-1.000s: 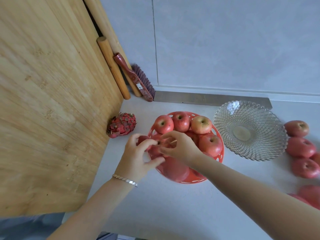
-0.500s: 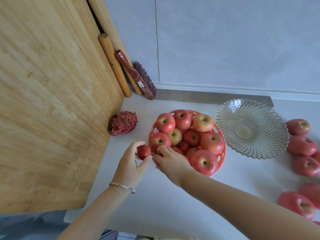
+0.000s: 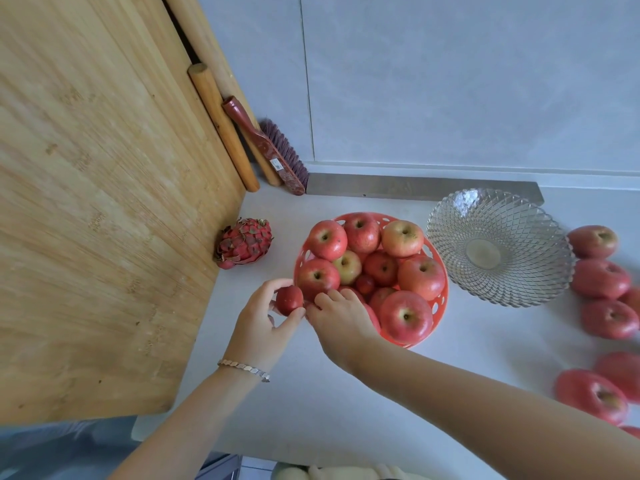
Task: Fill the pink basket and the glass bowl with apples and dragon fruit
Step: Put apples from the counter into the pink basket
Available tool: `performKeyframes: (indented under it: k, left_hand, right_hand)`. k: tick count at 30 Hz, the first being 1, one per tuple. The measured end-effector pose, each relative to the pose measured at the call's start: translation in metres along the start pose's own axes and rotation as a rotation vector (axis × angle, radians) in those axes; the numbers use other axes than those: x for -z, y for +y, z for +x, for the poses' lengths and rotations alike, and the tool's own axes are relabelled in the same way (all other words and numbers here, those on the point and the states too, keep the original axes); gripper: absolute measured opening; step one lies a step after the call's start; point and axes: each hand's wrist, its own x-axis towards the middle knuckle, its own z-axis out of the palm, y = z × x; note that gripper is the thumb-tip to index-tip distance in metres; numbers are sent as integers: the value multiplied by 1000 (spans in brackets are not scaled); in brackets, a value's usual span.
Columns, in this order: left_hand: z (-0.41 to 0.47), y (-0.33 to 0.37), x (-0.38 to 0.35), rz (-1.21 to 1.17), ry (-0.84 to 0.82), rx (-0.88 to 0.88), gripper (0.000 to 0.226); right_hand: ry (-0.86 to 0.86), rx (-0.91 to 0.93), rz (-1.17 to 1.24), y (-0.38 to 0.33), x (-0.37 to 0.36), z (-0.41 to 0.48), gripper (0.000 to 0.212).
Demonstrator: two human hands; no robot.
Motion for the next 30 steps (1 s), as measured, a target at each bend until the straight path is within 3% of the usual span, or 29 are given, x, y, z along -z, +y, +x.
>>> performKeyframes:
  k: [8, 10, 12, 15, 16, 20, 22, 25, 30]
  left_hand:
    - [0, -1, -4, -28, 4, 22, 39]
    - [-1, 2, -5, -32, 5, -20, 47]
    - [-3, 2, -7, -14, 2, -86, 53]
    - [-4, 5, -13, 82, -19, -233, 48]
    - [-4, 8, -15, 117, -25, -303, 47]
    - [4, 9, -20, 142, -53, -436, 53]
    - [8, 6, -18, 76, -16, -322, 60]
    - [9, 1, -10, 50, 32, -71, 53]
    - [4, -14, 0, 112, -23, -59, 41]
  right_hand:
    - [-73, -6, 44, 8, 4, -17, 30]
    - [-62, -113, 467, 15, 18, -14, 19]
    - [2, -317, 931, 22, 36, -11, 21]
    - [-259, -424, 1412, 33, 54, -11, 26]
    - [-293, -420, 1433, 34, 56, -12, 26]
    - [-82, -403, 1154, 39, 51, -10, 32]
    - [-9, -343, 980, 39, 47, -8, 39]
    - [-72, -165, 704, 32, 31, -5, 39]
    - [-77, 72, 309, 18, 11, 1, 40]
